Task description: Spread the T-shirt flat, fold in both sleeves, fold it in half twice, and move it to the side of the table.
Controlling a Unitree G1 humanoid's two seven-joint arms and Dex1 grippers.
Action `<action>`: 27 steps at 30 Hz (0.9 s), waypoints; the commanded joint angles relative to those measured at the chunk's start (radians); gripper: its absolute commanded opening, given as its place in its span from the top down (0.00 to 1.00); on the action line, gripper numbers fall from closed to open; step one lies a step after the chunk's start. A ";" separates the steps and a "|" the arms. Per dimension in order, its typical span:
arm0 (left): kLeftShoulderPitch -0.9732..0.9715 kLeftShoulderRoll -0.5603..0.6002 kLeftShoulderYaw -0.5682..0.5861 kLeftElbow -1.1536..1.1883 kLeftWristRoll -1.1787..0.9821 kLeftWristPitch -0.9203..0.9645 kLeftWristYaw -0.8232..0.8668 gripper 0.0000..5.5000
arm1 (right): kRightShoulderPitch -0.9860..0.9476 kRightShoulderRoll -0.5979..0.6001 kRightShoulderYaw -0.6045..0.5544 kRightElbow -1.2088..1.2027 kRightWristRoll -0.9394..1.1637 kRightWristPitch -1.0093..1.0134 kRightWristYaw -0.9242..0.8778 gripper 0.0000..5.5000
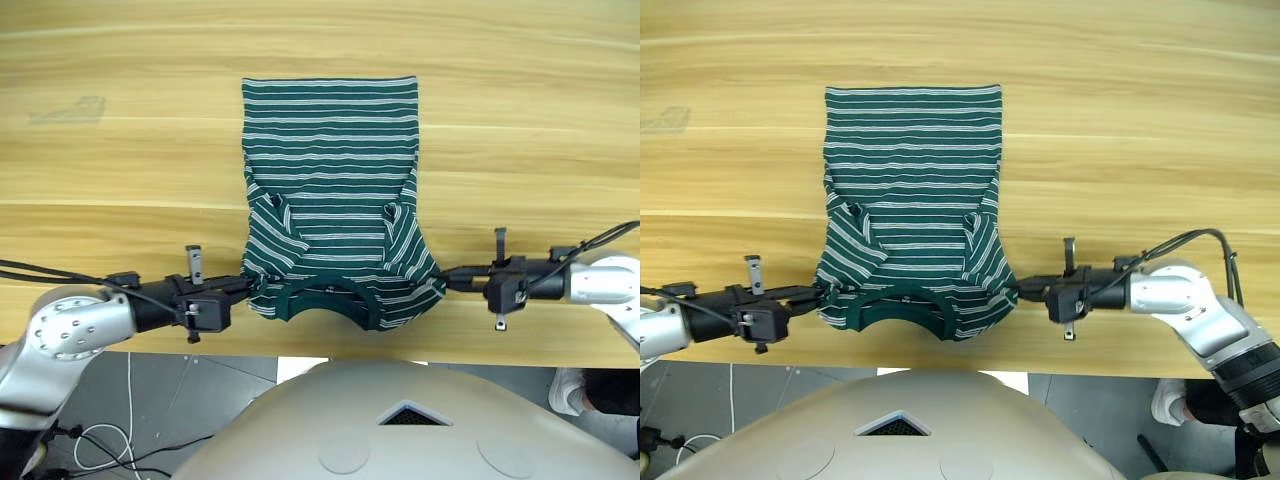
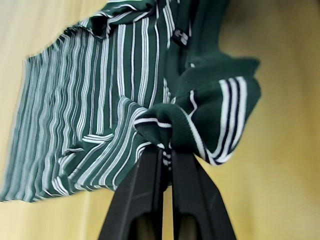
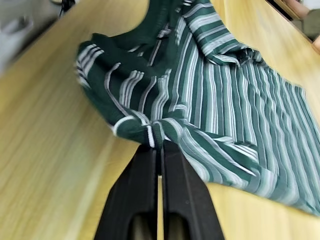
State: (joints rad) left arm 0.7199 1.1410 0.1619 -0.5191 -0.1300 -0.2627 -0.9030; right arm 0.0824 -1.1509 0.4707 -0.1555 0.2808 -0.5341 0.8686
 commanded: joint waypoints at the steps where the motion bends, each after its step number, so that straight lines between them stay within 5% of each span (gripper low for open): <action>1: 0.168 -0.051 0.249 -0.091 -0.112 0.090 -0.128 0.99 | 0.036 -0.064 -0.138 -0.092 0.142 0.122 0.050 1.00; 7: 0.246 -0.153 0.512 -0.231 -0.298 0.183 -0.276 0.99 | 0.163 -0.092 -0.342 -0.270 0.315 0.265 0.107 1.00; 11: 0.156 -0.124 0.570 -0.223 -0.409 0.269 -0.335 0.99 | 0.150 -0.036 -0.387 -0.315 0.298 0.326 0.127 1.00; 17: -0.218 -0.032 0.254 -0.093 -0.371 0.364 -0.280 0.99 | -0.195 0.177 -0.249 -0.142 0.162 0.420 0.194 1.00; 22: -0.801 -0.205 -0.131 0.309 -0.095 0.321 -0.167 0.99 | -0.524 0.426 -0.157 0.253 -0.023 0.362 0.200 1.00; 27: -1.008 -0.305 -0.220 0.659 0.034 0.219 -0.108 0.99 | -0.747 0.596 -0.144 0.649 -0.185 0.228 0.117 1.00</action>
State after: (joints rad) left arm -0.2424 0.8544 -0.0412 0.0306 -0.1377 -0.0036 -1.0280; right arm -0.5893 -0.6010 0.3217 0.3617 0.1556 -0.2472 1.0125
